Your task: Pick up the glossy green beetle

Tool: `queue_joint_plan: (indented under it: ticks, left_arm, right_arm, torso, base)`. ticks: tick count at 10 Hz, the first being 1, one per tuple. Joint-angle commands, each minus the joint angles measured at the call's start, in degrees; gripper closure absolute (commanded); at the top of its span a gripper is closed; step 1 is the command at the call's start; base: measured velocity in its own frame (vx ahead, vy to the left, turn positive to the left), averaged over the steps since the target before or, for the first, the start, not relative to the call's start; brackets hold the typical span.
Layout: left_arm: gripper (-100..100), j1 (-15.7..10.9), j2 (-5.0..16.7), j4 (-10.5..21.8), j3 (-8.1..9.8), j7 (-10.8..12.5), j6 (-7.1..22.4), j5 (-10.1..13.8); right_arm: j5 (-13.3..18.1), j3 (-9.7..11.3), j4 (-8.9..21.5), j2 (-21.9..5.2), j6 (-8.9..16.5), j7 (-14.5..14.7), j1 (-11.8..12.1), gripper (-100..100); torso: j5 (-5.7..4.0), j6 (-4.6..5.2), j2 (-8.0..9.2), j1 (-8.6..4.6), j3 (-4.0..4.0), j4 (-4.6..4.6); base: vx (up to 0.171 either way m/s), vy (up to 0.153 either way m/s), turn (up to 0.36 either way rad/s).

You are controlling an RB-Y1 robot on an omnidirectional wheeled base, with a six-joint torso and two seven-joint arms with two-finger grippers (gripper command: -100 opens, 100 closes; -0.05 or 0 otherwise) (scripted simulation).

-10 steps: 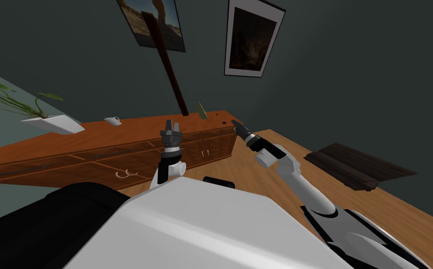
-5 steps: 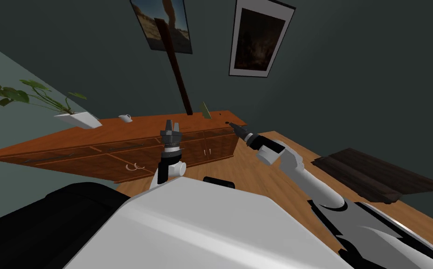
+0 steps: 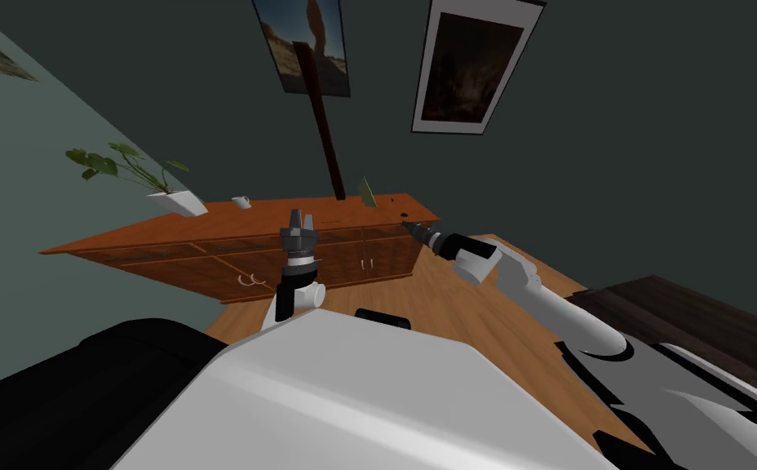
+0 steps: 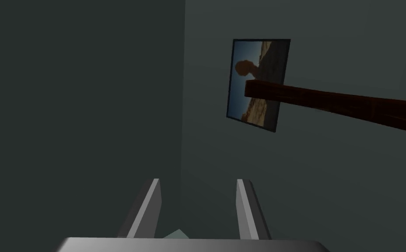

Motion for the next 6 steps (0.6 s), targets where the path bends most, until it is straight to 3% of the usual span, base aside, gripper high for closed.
queue_joint_plan:
  ticks: [1, 2, 5, 6]
  left_arm:
    - [0, 0.0, 0.0, 0.0, 0.0, 0.0, 0.0, 0.0]
    - [0, 0.0, 0.0, 0.0, 0.01, 0.0, 0.0, 0.0]
    - [0, 0.0, 0.0, 0.0, 0.0, 0.0, 0.0, 0.0]
    - [0, 0.0, 0.0, 0.0, 0.01, 0.0, 0.0, 0.0]
  right_arm:
    - [-1.9, 0.8, 0.5, -2.4, 1.5, 0.8, -1.1, -100]
    - [-4.2, 2.2, 1.1, -4.5, 3.8, 1.9, -3.1, -100]
    - [-6.5, 3.7, 1.7, -7.7, 7.4, 3.0, -5.0, -100]
    - [-8.7, 5.1, 2.3, -10.1, 9.4, 4.2, -6.7, -100]
  torso:
    - [0.0, 0.0, 0.0, 0.0, 0.0, 0.0]
    - [-0.01, 0.06, -0.01, -0.03, 0.0, 0.0]
    - [-0.01, 0.01, -0.08, -0.04, -0.05, -0.02]
    - [-0.02, 0.06, -0.09, -0.05, -0.05, -0.02]
  base:
    - [-0.003, -0.019, 0.098]
    - [0.005, -0.018, 0.187]
    - [0.014, -0.023, 0.158]
    - [0.024, -0.024, 0.216]
